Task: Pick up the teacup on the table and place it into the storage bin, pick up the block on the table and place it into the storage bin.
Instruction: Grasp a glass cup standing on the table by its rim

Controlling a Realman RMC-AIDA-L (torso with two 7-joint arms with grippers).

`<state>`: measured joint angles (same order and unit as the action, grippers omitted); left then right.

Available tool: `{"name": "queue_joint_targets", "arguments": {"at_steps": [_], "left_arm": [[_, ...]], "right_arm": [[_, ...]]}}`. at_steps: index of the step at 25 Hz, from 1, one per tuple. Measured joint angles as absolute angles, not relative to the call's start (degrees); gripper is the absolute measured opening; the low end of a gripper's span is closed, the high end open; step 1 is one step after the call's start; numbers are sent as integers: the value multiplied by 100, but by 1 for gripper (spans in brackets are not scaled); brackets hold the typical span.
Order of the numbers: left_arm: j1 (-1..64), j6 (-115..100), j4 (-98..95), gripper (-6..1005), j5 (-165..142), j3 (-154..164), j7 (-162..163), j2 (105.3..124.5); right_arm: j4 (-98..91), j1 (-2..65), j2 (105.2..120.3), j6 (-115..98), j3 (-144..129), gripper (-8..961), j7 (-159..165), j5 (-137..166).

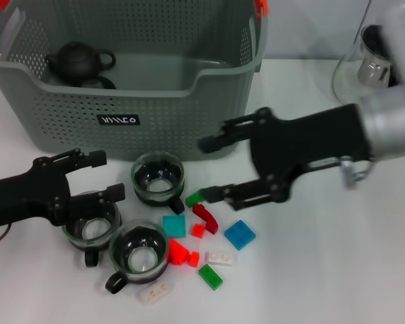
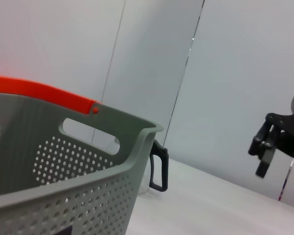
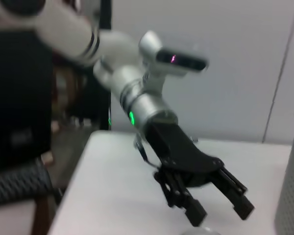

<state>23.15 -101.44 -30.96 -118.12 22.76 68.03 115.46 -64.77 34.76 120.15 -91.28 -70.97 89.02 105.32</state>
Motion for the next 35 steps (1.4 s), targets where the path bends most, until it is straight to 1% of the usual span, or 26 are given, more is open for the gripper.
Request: {"name": "queue_joint_targets", "arguments": {"at_steps": [5,8,12,14,16,19,22,26,30,35], "left_arm": [[2380,-10178,-3095,841,-11812,2277,6824,11550],[2396,-10262,-3127,841,-11812,2276,6853,11554],[2411,-10305,-3133,842,-11812,2277,6842,11558],[2415,-10308,-3135,842,-11812,2276,6827,11558],[2416,-10307,-3136,842,-11812,2278,6822,11558],[2444,-10273,-3152,841,-11839,2319,6819,11542],[2470,-10259,-3293,841,-11864,2393,6823,11526],[2461,-10254,-3940,842,-11917,2641,7138,11534],[2522,-10283,-4771,842,-12262,2825,7855,11543],[2610,-10414,-5756,842,-12716,3162,8749,11559]], "right_arm": [[-5633,3520,11953,-10163,-5817,717,8574,10436],[-5083,3492,11858,-10755,-5223,716,8321,10431],[-4450,3345,11683,-11059,-4948,717,8041,10471],[-4221,3236,11632,-11034,-4939,717,7913,10574],[-4044,3147,11622,-10916,-4913,718,7810,10694],[-3894,2999,11658,-10620,-4896,718,7604,10743],[-3866,2874,11759,-10345,-4892,718,7417,10743],[-3841,2871,11898,-10117,-4891,718,7358,10744],[-3774,2961,11957,-9887,-4910,717,7360,10744],[-3705,3056,11975,-9731,-4901,717,7357,10743]]}}
